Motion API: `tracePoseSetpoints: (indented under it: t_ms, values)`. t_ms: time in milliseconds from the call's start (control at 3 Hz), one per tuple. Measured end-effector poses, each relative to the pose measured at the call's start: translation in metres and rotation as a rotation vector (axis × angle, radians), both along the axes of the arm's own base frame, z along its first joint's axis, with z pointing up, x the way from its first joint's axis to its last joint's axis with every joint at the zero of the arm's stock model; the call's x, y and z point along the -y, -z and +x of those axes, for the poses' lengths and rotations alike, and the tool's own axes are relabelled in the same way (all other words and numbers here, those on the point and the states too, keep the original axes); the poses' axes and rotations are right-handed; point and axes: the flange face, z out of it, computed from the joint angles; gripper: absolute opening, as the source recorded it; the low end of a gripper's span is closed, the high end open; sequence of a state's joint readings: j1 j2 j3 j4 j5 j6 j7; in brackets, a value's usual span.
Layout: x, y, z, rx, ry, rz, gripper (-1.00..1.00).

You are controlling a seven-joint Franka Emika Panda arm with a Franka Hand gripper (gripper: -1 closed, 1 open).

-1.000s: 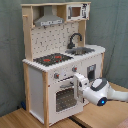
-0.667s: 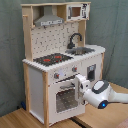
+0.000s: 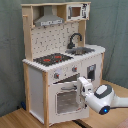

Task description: Play with the kitchen

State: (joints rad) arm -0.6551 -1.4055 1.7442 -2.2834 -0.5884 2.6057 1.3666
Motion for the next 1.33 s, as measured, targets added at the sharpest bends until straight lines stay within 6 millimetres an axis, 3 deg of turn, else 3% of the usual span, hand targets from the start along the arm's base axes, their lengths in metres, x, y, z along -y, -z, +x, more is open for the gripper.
tracePoseSetpoints:
  t_ms: [1333]
  values:
    - [-0.045, -0.001, -0.035, 0.002, 0.146, 0.017, -1.00]
